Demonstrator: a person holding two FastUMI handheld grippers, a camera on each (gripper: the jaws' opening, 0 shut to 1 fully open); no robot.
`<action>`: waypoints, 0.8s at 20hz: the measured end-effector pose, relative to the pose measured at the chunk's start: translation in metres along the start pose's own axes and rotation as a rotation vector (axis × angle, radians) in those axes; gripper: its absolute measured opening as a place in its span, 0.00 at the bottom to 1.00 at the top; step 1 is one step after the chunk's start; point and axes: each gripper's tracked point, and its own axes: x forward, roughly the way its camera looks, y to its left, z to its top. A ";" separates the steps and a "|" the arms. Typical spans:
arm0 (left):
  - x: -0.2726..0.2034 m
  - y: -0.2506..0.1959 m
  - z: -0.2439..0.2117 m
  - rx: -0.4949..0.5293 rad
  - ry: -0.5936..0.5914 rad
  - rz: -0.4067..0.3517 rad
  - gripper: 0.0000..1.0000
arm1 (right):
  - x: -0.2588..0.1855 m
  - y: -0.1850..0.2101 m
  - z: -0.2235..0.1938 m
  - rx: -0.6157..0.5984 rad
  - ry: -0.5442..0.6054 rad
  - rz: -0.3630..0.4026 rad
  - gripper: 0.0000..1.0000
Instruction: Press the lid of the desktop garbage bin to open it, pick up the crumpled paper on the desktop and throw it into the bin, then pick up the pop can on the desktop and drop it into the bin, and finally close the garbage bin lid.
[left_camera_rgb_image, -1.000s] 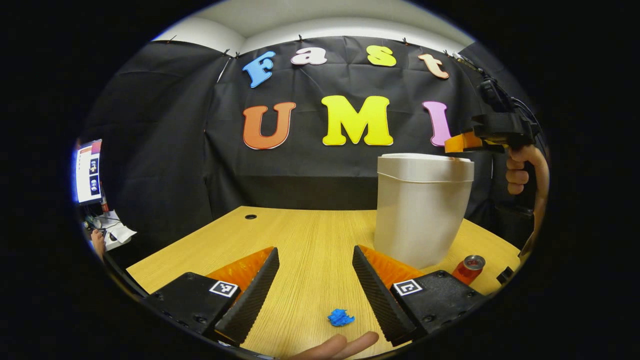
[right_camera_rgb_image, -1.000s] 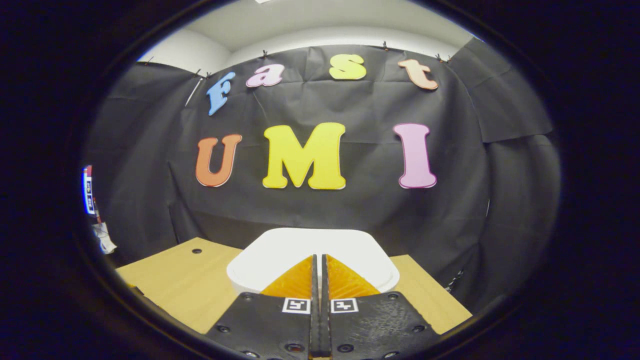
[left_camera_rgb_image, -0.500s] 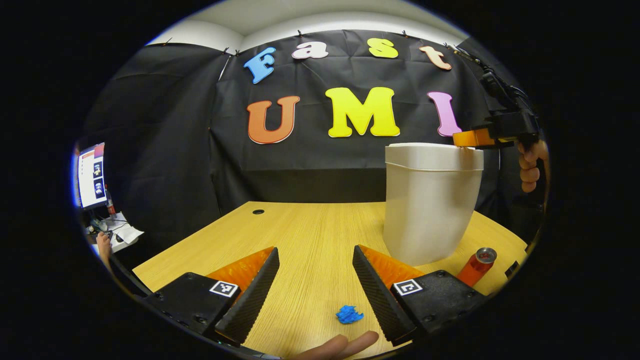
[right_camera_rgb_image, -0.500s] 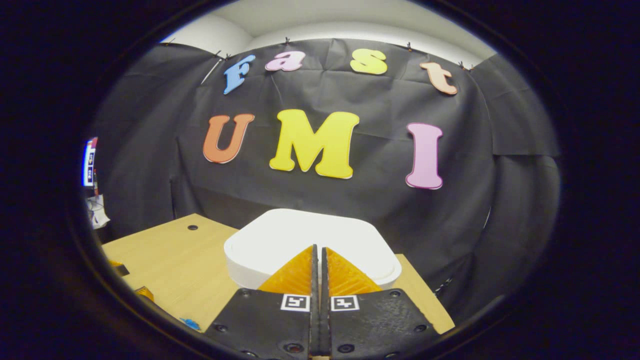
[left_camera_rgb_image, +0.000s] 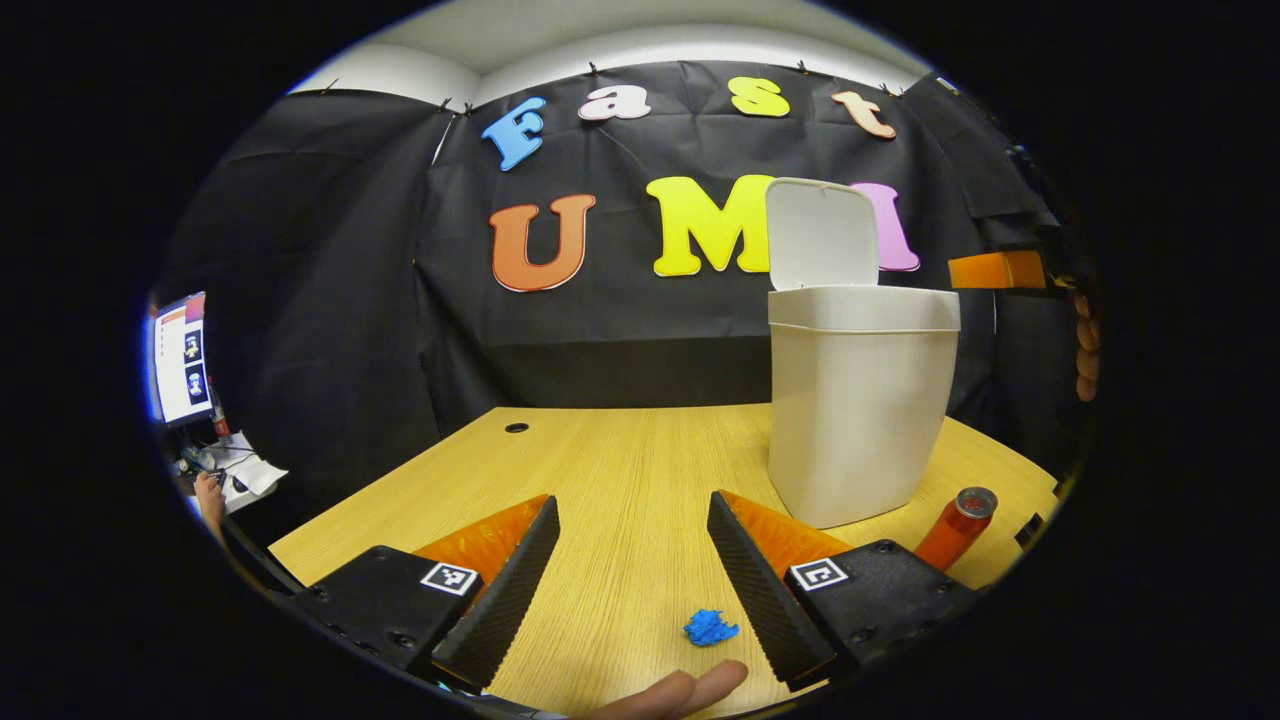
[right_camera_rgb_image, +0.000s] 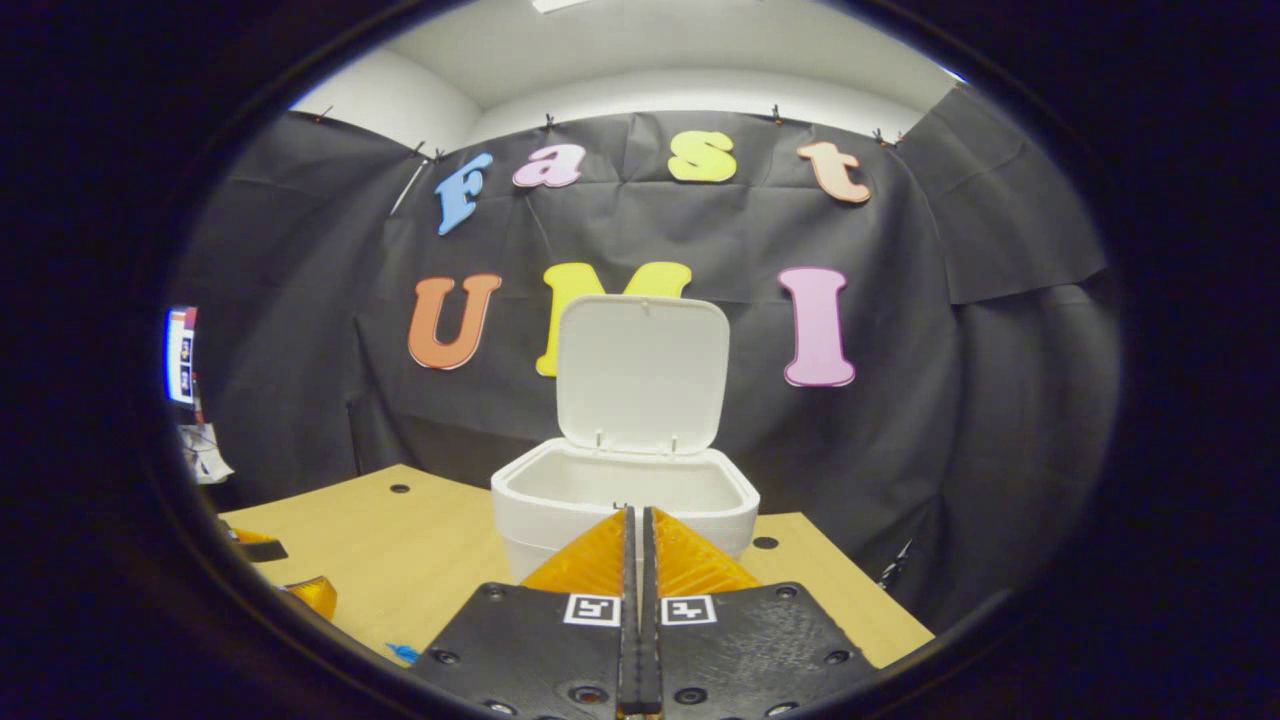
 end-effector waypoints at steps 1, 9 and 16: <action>0.001 -0.002 -0.002 -0.003 0.010 -0.015 0.97 | -0.003 -0.001 0.001 0.006 -0.004 0.000 0.00; 0.003 -0.009 -0.025 -0.049 0.081 -0.075 0.97 | -0.024 0.012 -0.035 0.004 0.000 0.069 0.11; 0.006 -0.039 -0.067 -0.045 0.201 -0.163 0.97 | -0.036 0.005 -0.065 0.032 -0.014 0.097 0.98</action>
